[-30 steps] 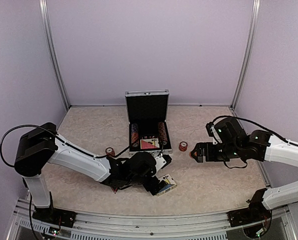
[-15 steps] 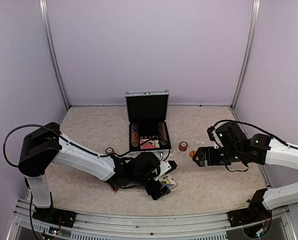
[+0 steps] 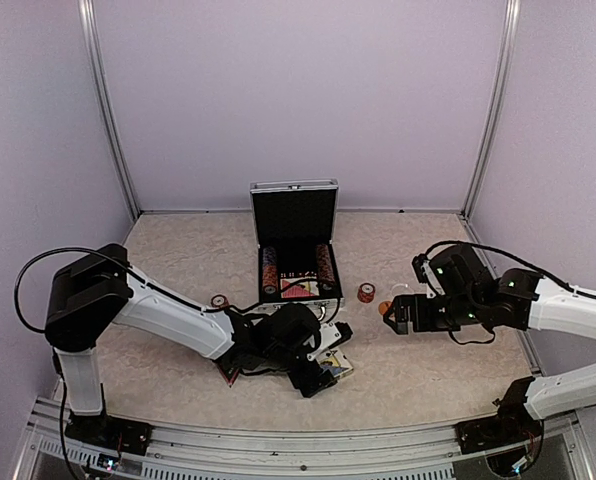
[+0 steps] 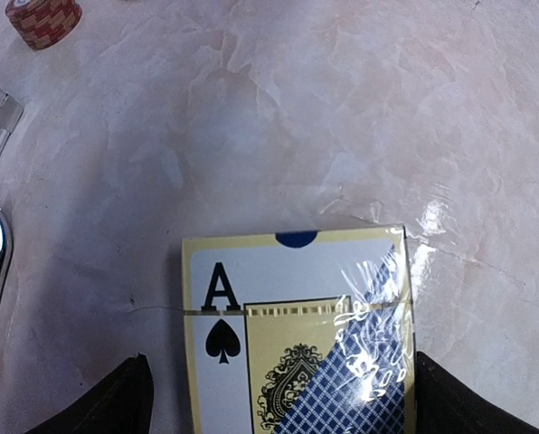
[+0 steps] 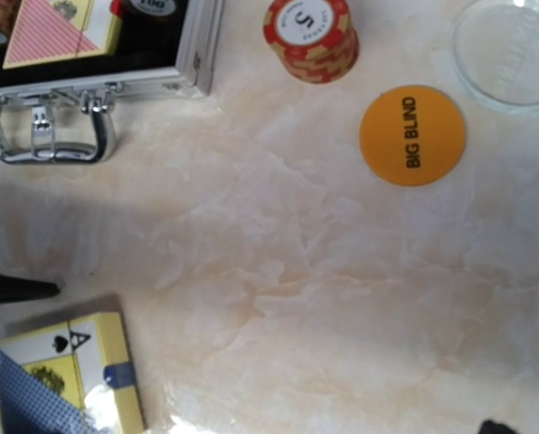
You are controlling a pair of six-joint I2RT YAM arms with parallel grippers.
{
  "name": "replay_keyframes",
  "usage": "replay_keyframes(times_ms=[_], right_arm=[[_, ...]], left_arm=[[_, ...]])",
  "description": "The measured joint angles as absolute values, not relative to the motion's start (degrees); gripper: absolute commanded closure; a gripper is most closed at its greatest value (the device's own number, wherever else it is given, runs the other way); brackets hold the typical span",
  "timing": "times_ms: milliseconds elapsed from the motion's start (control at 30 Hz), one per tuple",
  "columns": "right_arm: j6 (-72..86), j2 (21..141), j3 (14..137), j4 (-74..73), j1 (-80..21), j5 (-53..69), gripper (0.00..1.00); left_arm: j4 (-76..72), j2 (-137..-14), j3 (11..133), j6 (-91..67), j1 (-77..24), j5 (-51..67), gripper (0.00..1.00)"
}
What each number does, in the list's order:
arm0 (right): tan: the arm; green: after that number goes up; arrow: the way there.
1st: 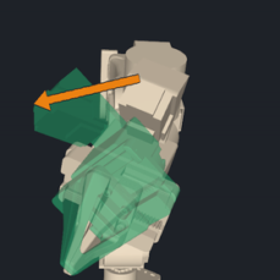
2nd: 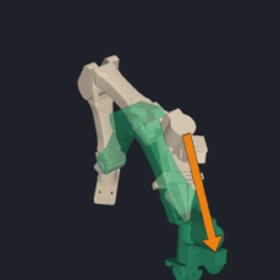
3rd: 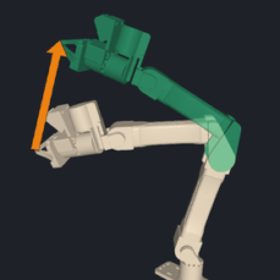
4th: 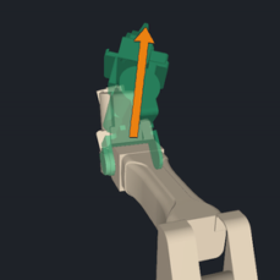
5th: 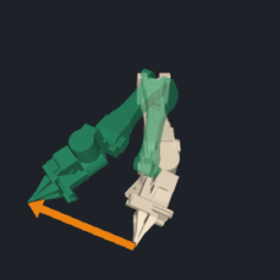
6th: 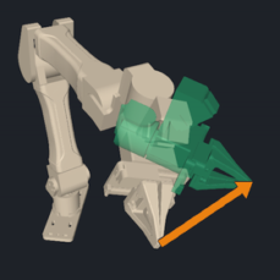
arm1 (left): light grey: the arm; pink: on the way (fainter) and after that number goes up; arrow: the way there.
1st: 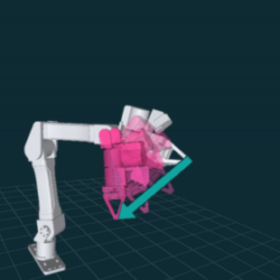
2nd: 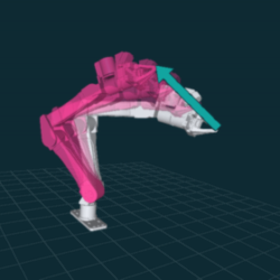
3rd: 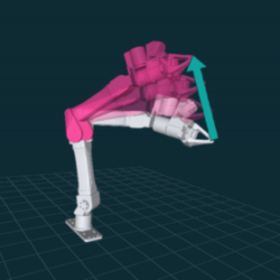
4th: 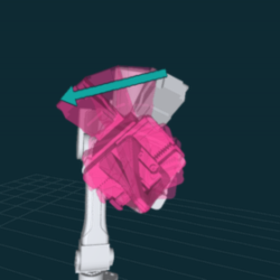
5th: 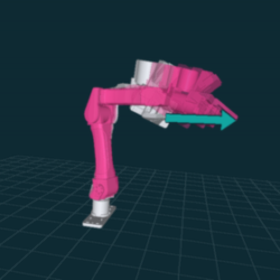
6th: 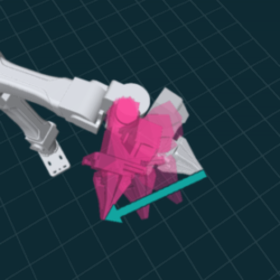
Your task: Pack up texas hold em set
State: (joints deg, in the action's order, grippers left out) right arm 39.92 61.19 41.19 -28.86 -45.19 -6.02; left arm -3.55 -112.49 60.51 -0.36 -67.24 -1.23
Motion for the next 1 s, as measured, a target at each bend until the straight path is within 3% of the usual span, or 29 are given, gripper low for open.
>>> replay_keyframes(times_ms=[233, 1000], right_arm=[[39.64, 62.00, 41.19, -28.80, -45.19, -5.78, 0.00], [38.61, 62.67, 41.19, -28.82, -45.19, -5.80, 0.00]], left_arm=[[-3.29, -112.97, 61.25, 1.85, -65.58, 0.80, 0.28], [1.61, -106.41, 67.77, 12.60, -59.37, -7.29, 0.26]])
